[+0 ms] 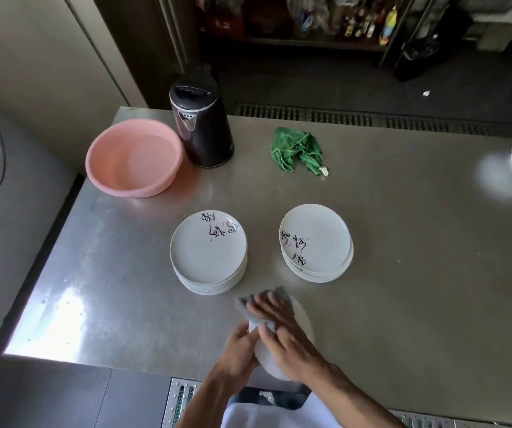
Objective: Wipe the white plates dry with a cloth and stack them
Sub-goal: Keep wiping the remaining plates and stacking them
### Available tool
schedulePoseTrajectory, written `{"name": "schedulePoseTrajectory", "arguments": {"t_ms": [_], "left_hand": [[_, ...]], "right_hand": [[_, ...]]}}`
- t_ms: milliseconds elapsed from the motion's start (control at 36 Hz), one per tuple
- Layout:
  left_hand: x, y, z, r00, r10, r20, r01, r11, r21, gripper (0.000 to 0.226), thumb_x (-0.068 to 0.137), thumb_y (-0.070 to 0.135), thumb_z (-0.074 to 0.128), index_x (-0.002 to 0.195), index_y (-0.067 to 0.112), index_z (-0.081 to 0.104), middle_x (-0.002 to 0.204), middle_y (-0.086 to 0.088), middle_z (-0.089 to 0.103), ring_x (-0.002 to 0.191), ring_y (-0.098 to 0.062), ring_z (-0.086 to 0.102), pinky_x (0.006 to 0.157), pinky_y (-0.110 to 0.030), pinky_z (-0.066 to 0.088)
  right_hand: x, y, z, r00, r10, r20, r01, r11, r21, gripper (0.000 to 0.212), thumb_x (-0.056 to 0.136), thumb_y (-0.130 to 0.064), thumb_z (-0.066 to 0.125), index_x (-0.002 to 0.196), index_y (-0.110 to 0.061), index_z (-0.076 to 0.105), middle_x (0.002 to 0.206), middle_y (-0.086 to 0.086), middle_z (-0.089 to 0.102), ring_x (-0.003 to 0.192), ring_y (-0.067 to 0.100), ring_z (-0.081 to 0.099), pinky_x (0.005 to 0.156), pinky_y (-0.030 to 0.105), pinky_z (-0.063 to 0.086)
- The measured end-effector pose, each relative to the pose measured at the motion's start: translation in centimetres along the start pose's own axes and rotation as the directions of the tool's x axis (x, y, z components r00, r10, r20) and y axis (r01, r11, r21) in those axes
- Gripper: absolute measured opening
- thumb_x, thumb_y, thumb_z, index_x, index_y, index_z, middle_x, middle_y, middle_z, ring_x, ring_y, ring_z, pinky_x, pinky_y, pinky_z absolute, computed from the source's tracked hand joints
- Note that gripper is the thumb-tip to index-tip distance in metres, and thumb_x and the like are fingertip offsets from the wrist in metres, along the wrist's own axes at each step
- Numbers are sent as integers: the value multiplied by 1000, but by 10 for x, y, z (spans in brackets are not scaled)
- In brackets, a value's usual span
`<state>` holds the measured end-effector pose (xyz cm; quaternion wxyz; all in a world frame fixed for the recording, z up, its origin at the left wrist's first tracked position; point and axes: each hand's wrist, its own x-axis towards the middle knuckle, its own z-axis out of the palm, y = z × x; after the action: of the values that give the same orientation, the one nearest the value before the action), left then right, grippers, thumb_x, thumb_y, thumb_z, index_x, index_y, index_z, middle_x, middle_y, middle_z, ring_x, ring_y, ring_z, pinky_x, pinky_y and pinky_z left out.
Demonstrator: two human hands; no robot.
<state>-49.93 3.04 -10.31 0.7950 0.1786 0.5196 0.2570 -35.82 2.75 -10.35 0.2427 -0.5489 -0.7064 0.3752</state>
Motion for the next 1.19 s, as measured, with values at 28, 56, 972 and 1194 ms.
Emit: {"name": "schedulePoseTrajectory", "arguments": {"t_ms": [28,56,972,1194], "left_hand": [[-1,-1,-1,1000,-3,0,3,1000,-7,42,89,17,69,127,1,63,120,-26,70,106,-33,68,95,-51,52],[-2,-2,-1,1000,-6,-3,6,1000,-9,44,86,17,72,125,0,64,118,-26,70,104,-33,67,92,-49,53],[-5,1,0,998,-28,54,29,1000,-7,27,91,8,71,117,4,72,115,-25,69,96,-34,64,85,-46,54],[-7,2,1,998,-54,17,54,998,-20,25,88,9,71,112,11,76,111,-21,72,91,-29,70,81,-43,59]], "right_hand": [[-2,4,1,999,-26,44,27,999,-36,44,108,-36,33,152,-32,32,163,-14,22,153,10,7,124,30,1],[-4,8,1,997,-34,65,39,996,-80,45,108,-40,30,151,-30,36,164,-12,21,154,13,7,124,31,2],[-8,15,-14,999,11,39,-3,981,-192,46,107,-33,34,153,-32,35,163,-6,26,153,15,14,124,31,7],[-8,14,-6,987,156,27,-146,964,-221,48,107,-36,32,152,-23,39,164,-1,20,154,18,10,125,35,5]]}}
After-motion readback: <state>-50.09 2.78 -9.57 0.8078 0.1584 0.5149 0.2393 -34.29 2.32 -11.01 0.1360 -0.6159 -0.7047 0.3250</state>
